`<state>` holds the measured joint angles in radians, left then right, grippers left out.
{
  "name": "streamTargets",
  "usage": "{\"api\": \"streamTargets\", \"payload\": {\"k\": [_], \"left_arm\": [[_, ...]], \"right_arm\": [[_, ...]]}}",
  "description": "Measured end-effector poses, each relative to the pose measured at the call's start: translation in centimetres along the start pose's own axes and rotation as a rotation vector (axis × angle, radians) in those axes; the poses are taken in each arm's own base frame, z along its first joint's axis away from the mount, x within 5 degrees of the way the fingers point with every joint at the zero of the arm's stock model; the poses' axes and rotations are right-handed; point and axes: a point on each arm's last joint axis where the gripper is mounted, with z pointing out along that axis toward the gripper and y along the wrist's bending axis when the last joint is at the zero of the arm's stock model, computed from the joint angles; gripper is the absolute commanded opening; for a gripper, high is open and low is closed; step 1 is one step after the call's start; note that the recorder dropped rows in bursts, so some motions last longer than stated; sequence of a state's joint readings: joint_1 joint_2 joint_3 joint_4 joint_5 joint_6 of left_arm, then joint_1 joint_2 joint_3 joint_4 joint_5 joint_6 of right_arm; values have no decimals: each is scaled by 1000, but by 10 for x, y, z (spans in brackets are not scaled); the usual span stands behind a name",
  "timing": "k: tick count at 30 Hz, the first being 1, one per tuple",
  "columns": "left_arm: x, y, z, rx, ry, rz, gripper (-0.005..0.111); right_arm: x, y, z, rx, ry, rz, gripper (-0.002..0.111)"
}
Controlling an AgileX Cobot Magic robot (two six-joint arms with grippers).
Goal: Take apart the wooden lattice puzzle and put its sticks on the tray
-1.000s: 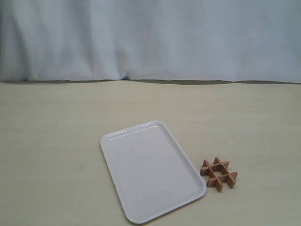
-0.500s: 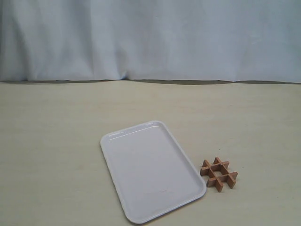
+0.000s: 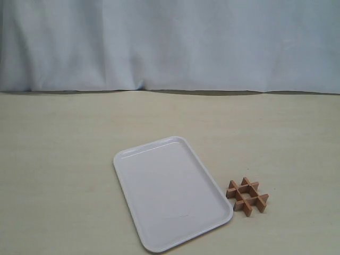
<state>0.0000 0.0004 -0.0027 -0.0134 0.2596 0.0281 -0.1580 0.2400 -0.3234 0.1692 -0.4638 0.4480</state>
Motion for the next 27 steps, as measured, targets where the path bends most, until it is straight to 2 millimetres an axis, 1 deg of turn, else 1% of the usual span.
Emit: {"api": "streamTargets", "payload": {"k": [2,6,8,9,11,13,15,17,19,23,27], "left_arm": [[0,0,0,0,0,0,0],[0,0,0,0,0,0,0],[0,0,0,0,0,0,0],[0,0,0,0,0,0,0],[0,0,0,0,0,0,0],[0,0,0,0,0,0,0],[0,0,0,0,0,0,0],[0,0,0,0,0,0,0],[0,0,0,0,0,0,0],[0,0,0,0,0,0,0],[0,0,0,0,0,0,0]], "right_arm": [[-4,5,23,22,50,-123,5],[8,4,69,81,263,-376,5],[25,-3,91,108,434,-487,5],[34,-7,98,117,508,-525,5],[59,-21,112,142,705,-577,5],[88,-38,120,167,915,-607,5],[117,-56,120,191,1114,-615,5],[145,-74,115,207,1319,-616,5],[168,-88,111,223,1489,-599,5],[199,-108,106,255,1741,-543,5],[218,-117,102,284,1870,-466,5]]}}
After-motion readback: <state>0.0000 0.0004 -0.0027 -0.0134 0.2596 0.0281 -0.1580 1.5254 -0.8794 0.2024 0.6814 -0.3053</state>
